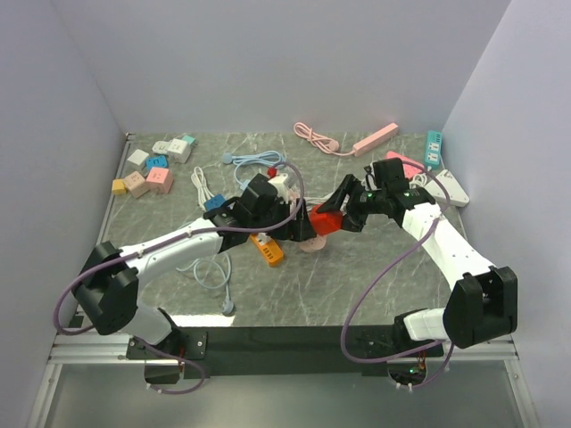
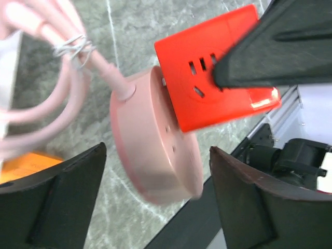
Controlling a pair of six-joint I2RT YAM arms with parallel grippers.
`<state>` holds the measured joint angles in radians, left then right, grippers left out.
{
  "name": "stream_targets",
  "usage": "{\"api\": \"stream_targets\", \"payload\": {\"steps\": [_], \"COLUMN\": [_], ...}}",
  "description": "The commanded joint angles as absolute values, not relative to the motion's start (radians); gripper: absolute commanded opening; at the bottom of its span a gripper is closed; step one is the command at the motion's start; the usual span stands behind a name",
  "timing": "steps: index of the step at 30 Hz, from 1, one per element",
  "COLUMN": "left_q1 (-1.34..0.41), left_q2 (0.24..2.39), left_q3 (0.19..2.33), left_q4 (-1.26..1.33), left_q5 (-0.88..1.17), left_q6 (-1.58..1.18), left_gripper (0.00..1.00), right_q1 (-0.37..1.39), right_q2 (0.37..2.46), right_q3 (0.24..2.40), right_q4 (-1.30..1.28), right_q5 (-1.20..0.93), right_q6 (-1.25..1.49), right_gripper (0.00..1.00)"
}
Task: Pull the plug off the socket
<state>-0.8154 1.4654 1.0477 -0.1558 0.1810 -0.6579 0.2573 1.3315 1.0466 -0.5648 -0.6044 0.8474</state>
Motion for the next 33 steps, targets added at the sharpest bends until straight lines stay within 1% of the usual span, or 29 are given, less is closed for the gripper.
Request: {"api": "stream_targets", "payload": {"steps": [1, 4, 7, 8, 10, 11, 17, 20, 25, 27, 29, 30, 31, 32, 33], "left_q1": [-0.824, -0.831, -0.831, -0.831, -0.831, -0.831, -0.825, -0.825, -0.86, -0.88, -0.891, -0.896, -0.897, -0.897, -0.897], "left_q2": [1.514, 1.545, 1.577, 1.586, 1.611, 1.62, 1.716, 1.807, 1.882, 1.928, 1.965, 1.973, 1.976, 1.97, 1.959], "left_q3": [1.081, 1.089, 1.109, 1.121, 1.127, 1.131, 1.12, 1.167, 1.232, 1.258, 1.269, 1.266, 1.25, 1.243, 1.235], "left_q4": [-0.098, -0.054, -0.063, -0.083, -0.101, -0.126, -0.114, -0.112, 0.02, 0.034, 0.063, 0.069, 0.071, 0.049, 0.028], "left_q5": [0.244, 0.268, 0.265, 0.258, 0.242, 0.207, 0.192, 0.231, 0.371, 0.438, 0.463, 0.471, 0.475, 0.46, 0.437], "left_q6": [-0.702, -0.724, -0.715, -0.712, -0.706, -0.706, -0.726, -0.747, -0.772, -0.782, -0.795, -0.805, -0.811, -0.813, -0.805], "left_gripper": [0.84, 0.8, 0.63, 0.43, 0.23, 0.01, 0.0, 0.0, 0.0, 0.0, 0.01, 0.06, 0.32, 0.44, 0.53], "right_q1": [0.256, 0.256, 0.252, 0.247, 0.217, 0.203, 0.019, -0.026, -0.037, -0.054, -0.058, -0.06, -0.061, -0.061, -0.061], "right_q2": [1.29, 1.281, 1.275, 1.273, 1.27, 1.264, 1.191, 1.163, 1.154, 1.143, 1.137, 1.137, 1.143, 1.146, 1.146], "right_q3": [1.105, 1.098, 1.1, 1.101, 1.104, 1.104, 1.08, 1.086, 1.082, 1.055, 1.04, 1.037, 1.035, 1.035, 1.034], "right_q4": [-0.459, -0.448, -0.459, -0.465, -0.498, -0.511, -0.551, -0.551, -0.607, -0.606, -0.611, -0.611, -0.617, -0.627, -0.627], "right_q5": [-0.716, -0.719, -0.718, -0.713, -0.692, -0.681, -0.675, -0.683, -0.588, -0.549, -0.528, -0.523, -0.519, -0.511, -0.505], "right_q6": [0.865, 0.873, 0.868, 0.862, 0.844, 0.836, 0.789, 0.778, 0.73, 0.726, 0.718, 0.709, 0.701, 0.693, 0.684], "right_gripper": [0.0, 0.0, 0.0, 0.0, 0.0, 0.0, 0.0, 0.0, 0.0, 0.0, 0.0, 0.0, 0.0, 0.0, 0.0]}}
